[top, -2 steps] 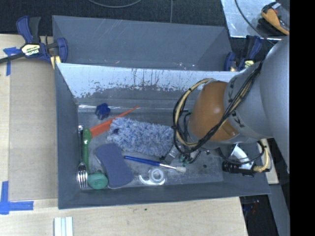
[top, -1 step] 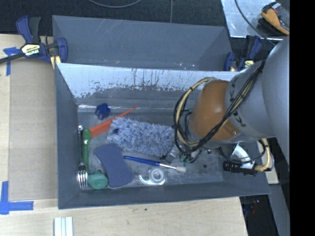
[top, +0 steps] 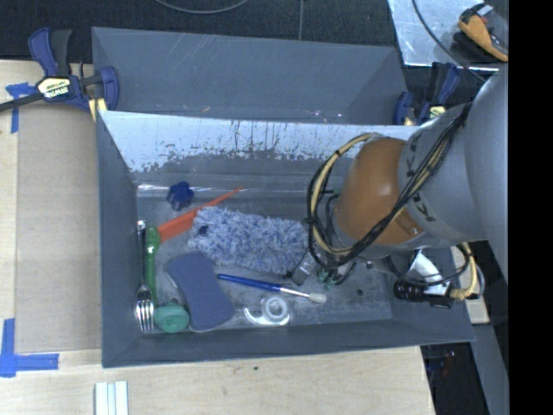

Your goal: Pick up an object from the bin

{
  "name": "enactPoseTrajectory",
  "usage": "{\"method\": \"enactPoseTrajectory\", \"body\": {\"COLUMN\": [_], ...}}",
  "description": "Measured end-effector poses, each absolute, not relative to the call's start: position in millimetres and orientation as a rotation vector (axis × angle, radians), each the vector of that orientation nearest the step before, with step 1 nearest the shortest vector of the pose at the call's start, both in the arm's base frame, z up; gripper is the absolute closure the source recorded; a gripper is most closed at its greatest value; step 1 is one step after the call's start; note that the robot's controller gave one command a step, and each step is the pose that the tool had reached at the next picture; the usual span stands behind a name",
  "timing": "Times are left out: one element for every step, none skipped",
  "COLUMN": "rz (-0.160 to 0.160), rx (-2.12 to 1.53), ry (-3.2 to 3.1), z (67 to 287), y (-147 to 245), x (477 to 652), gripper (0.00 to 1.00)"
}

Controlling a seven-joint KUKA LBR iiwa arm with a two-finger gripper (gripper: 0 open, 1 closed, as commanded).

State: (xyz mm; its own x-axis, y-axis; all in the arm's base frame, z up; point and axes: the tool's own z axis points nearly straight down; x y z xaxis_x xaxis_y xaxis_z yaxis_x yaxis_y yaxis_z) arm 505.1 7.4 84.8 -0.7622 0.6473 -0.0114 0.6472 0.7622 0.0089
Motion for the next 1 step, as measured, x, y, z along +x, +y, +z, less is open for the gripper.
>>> {"method": "enactPoseTrajectory", "body": {"rz": [0.001], "rx": [1.081], "ry": [2.945], "z": [105.9], "y": [7.0], "x": [502.6], "gripper": [1.0]}}
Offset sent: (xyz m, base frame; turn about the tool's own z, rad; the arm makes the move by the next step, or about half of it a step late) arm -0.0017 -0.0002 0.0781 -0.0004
